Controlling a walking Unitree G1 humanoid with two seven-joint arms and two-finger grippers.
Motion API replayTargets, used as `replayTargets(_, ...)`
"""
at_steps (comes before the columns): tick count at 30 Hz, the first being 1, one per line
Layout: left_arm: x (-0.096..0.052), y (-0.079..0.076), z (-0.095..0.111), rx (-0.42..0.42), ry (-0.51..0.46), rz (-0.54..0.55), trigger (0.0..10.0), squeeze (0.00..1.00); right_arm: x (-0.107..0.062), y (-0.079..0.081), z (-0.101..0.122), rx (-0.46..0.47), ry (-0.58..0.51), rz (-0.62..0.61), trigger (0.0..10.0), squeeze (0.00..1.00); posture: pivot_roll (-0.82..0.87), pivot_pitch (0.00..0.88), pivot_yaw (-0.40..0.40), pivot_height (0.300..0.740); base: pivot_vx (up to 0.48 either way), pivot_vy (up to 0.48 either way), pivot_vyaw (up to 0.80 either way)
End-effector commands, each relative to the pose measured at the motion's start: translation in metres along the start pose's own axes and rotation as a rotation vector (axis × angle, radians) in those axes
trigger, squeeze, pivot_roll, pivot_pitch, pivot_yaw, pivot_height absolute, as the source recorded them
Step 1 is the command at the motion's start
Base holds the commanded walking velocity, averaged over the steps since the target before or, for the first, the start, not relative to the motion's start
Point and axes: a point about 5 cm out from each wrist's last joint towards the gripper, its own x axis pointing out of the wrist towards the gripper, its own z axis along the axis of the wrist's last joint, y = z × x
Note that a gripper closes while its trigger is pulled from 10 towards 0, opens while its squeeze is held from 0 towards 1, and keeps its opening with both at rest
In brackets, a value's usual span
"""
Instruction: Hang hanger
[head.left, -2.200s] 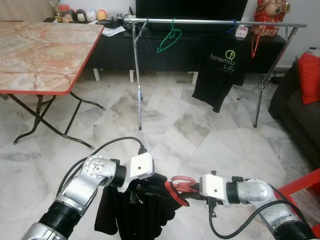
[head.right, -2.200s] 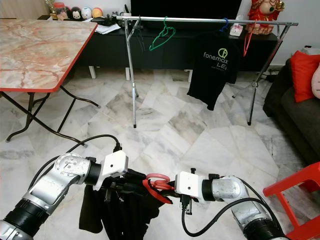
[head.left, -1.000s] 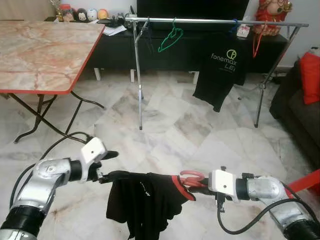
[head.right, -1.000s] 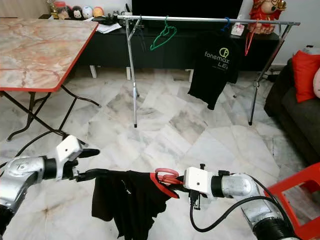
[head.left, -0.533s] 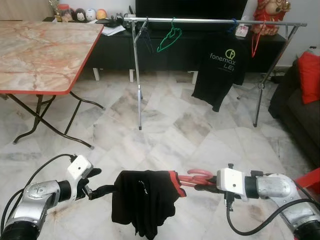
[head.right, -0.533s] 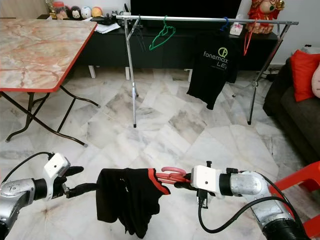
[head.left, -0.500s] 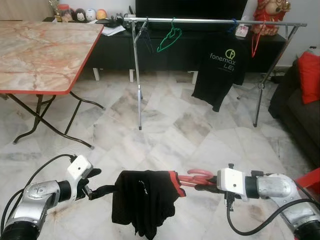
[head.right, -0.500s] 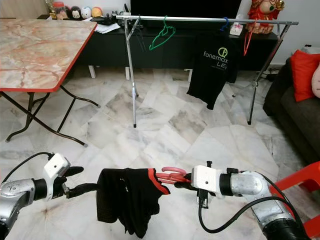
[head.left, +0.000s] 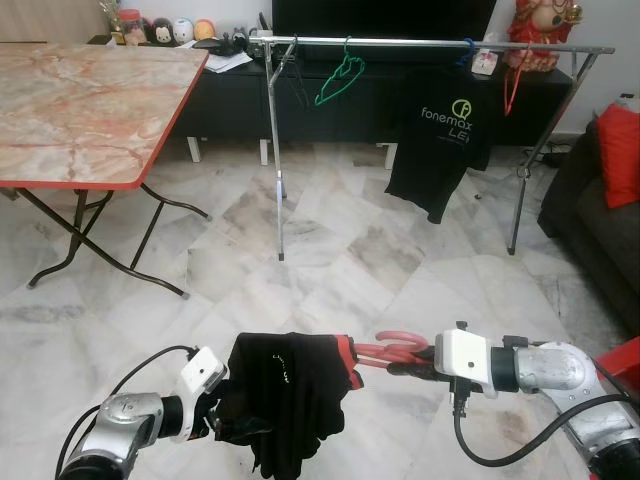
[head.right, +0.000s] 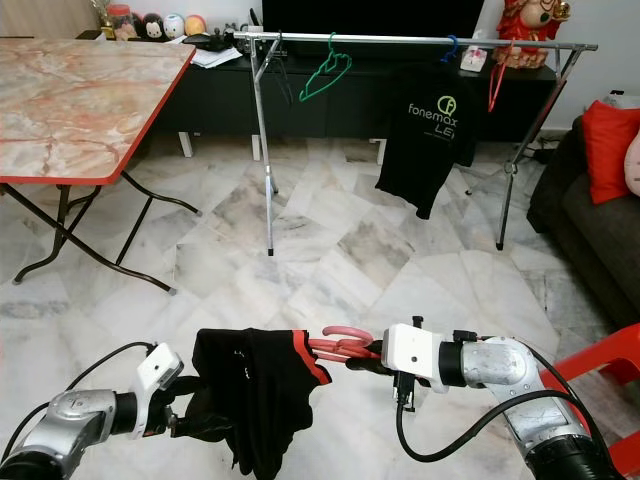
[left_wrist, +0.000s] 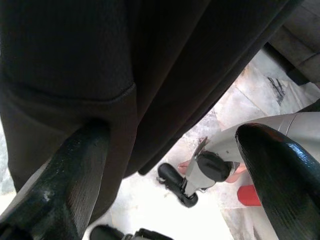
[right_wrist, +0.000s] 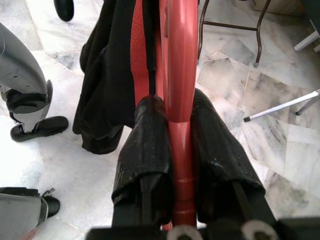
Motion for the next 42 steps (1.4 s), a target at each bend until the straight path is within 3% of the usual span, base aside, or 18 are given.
replayTargets(1, 0.005, 0.000, 0.001, 0.034, 0.023, 0.006, 10.0, 0.00, -0.007, -0.009, 0.010, -0.028, -0.037, -0.039, 0.0, 0.00, -0.13, 0.000, -0.051, 0.740, 0.000, 0.000, 0.00)
replayTargets(10, 0.000, 0.012, 0.007, 0.097, 0.025, 0.101, 10.0, 0.00, -0.007, -0.009, 0.013, -0.029, -0.040, -0.036, 0.0, 0.00, -0.13, 0.000, -0.052, 0.740, 0.000, 0.000, 0.00)
replayTargets(20, 0.003, 0.022, 0.018, 0.107, -0.020, 0.220, 10.0, 0.00, -0.004, -0.009, 0.014, -0.027, -0.043, -0.033, 0.0, 0.00, -0.13, 0.000, -0.052, 0.740, 0.000, 0.000, 0.00)
replayTargets(25, 0.004, 0.023, 0.021, 0.102, -0.040, 0.228, 10.0, 0.00, -0.004, -0.009, 0.014, -0.026, -0.042, -0.032, 0.0, 0.00, -0.13, 0.000, -0.053, 0.740, 0.000, 0.000, 0.00)
replayTargets(32, 0.019, 0.015, 0.024, 0.091, -0.061, 0.185, 9.8, 0.00, -0.004, -0.009, 0.014, -0.026, -0.044, -0.031, 0.0, 0.00, -0.13, 0.000, -0.055, 0.740, 0.000, 0.000, 0.00)
replayTargets(33, 0.022, 0.013, 0.024, 0.089, -0.062, 0.172, 6.8, 0.00, -0.004, -0.009, 0.014, -0.026, -0.043, -0.031, 0.0, 0.00, -0.13, 0.000, -0.055, 0.740, 0.000, 0.000, 0.00)
replayTargets(34, 0.023, 0.012, 0.024, 0.087, -0.063, 0.164, 6.8, 0.00, -0.004, -0.010, 0.014, -0.027, -0.043, -0.031, 0.0, 0.00, -0.13, 0.000, -0.055, 0.740, 0.000, 0.000, 0.00)
replayTargets(35, 0.026, 0.010, 0.024, 0.089, -0.066, 0.158, 0.5, 0.00, -0.004, -0.010, 0.015, -0.027, -0.044, -0.031, 0.0, 0.00, -0.14, 0.000, -0.057, 0.740, 0.000, 0.000, 0.00)
replayTargets(37, 0.028, 0.009, 0.025, 0.088, -0.069, 0.155, 0.0, 0.00, -0.003, -0.011, 0.015, -0.027, -0.045, -0.032, 0.0, 0.00, -0.14, 0.000, -0.057, 0.740, 0.000, 0.000, 0.00)
replayTargets(42, 0.032, 0.006, 0.026, 0.078, -0.085, 0.138, 0.0, 0.00, -0.002, -0.012, 0.016, -0.026, -0.050, -0.032, 0.0, 0.00, -0.14, 0.000, -0.058, 0.740, 0.000, 0.000, 0.00)
